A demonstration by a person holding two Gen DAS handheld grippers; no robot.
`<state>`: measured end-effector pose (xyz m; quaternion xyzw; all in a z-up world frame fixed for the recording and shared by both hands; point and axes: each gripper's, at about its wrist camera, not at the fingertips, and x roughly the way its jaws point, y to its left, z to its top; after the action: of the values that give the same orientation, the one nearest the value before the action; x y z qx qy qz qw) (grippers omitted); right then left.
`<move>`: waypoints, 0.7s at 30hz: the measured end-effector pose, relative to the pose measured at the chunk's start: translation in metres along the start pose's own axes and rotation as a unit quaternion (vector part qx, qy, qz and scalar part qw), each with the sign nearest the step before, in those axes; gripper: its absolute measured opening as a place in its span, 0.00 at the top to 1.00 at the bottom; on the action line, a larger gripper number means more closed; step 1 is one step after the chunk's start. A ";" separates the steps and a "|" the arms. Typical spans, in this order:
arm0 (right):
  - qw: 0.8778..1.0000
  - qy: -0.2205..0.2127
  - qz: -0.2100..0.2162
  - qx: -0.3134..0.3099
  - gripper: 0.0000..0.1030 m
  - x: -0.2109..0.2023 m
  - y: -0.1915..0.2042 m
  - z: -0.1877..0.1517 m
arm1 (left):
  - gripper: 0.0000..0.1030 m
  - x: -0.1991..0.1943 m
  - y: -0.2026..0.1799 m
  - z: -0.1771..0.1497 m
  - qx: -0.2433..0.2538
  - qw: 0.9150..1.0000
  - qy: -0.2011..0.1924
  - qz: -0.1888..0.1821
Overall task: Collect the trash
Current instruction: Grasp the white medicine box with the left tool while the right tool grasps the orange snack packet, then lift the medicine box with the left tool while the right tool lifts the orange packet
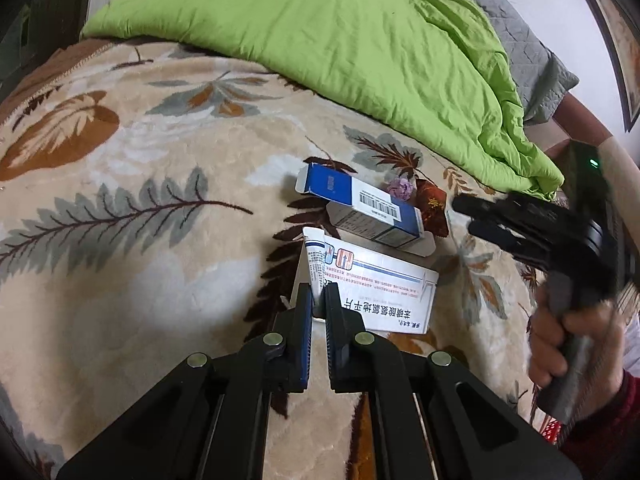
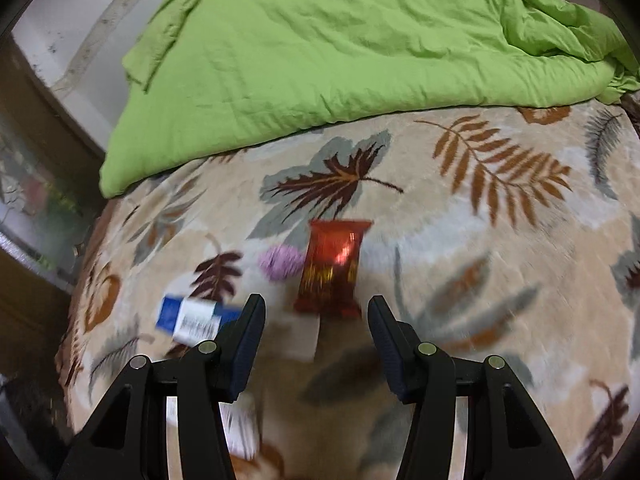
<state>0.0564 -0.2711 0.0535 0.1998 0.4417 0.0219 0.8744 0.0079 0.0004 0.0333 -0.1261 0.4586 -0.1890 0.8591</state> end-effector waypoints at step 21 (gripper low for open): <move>0.999 -0.027 -0.017 -0.024 0.68 -0.023 -0.009 -0.021 | 0.95 0.020 -0.016 0.009 0.025 1.000 -0.007 -0.001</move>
<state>0.0245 -0.2778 0.0568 0.1720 0.4204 0.0121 0.8908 0.0220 -0.0219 0.0297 -0.1066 0.4477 -0.1999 0.8650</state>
